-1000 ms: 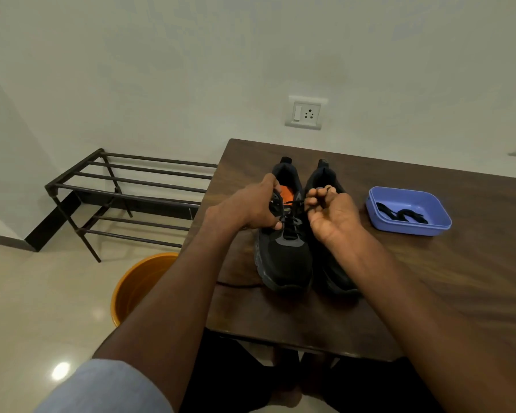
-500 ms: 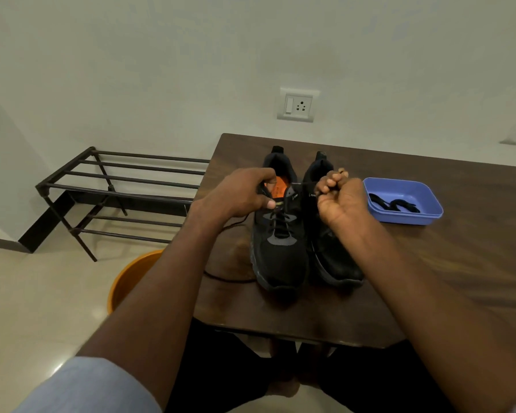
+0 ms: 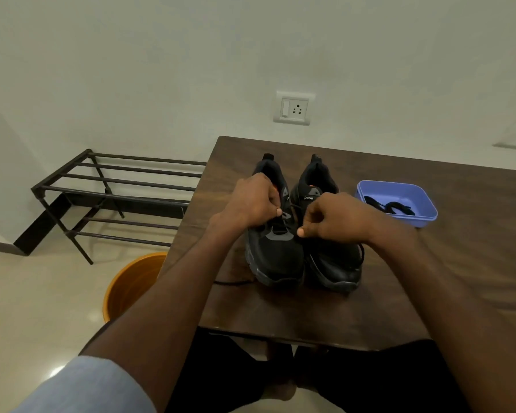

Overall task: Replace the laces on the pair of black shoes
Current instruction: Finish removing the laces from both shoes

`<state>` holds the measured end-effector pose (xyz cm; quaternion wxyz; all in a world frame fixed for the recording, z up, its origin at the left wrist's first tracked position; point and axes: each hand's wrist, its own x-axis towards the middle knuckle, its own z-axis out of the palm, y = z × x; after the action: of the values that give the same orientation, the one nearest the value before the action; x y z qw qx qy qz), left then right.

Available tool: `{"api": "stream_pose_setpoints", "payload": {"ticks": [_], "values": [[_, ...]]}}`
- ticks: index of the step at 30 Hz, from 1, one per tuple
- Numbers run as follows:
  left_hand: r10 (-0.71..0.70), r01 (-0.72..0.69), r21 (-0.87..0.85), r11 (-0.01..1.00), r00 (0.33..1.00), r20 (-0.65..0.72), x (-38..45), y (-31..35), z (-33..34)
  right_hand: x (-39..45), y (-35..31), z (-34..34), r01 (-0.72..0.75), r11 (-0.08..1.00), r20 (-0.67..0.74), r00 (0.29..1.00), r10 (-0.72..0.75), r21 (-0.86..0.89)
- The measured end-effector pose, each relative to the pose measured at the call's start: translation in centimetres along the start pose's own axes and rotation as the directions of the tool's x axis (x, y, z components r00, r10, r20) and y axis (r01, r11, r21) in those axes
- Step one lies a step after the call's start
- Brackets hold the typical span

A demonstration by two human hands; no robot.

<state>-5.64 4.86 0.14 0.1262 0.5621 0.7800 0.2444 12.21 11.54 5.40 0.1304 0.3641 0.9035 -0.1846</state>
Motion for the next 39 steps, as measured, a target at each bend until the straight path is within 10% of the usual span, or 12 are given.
{"api": "stream_pose_setpoints", "payload": {"ticks": [5, 15, 22, 33, 39], "values": [[-0.105, 0.101, -0.063, 0.993, 0.992, -0.066, 0.4, 0.1, 1.0, 1.8, -0.9, 1.8, 0.079, 0.993, -0.237, 0.966, -0.098, -0.089], [-0.219, 0.141, -0.462, 0.875, 0.969, -0.119, 0.7, -0.3, 0.6, 3.5, -0.6, 3.9, 0.008, 1.0, -0.13, 0.991, -0.011, -0.028], [-0.008, 0.032, 0.156, 0.987, 0.988, -0.153, -0.1, -0.1, 0.4, 4.1, -0.3, 4.3, 0.018, 0.996, -0.17, 0.985, -0.034, -0.092], [-0.234, 0.235, -0.548, 0.803, 0.969, 0.074, 0.0, -1.6, -1.9, 4.3, 0.4, 4.4, 0.053, 0.989, -0.136, 0.99, -0.034, 0.14], [-0.118, 0.111, -0.135, 0.985, 0.992, -0.049, 0.2, -1.3, -0.8, 5.3, 0.3, 4.0, 0.083, 0.964, -0.237, 0.971, -0.022, 0.251]]}}
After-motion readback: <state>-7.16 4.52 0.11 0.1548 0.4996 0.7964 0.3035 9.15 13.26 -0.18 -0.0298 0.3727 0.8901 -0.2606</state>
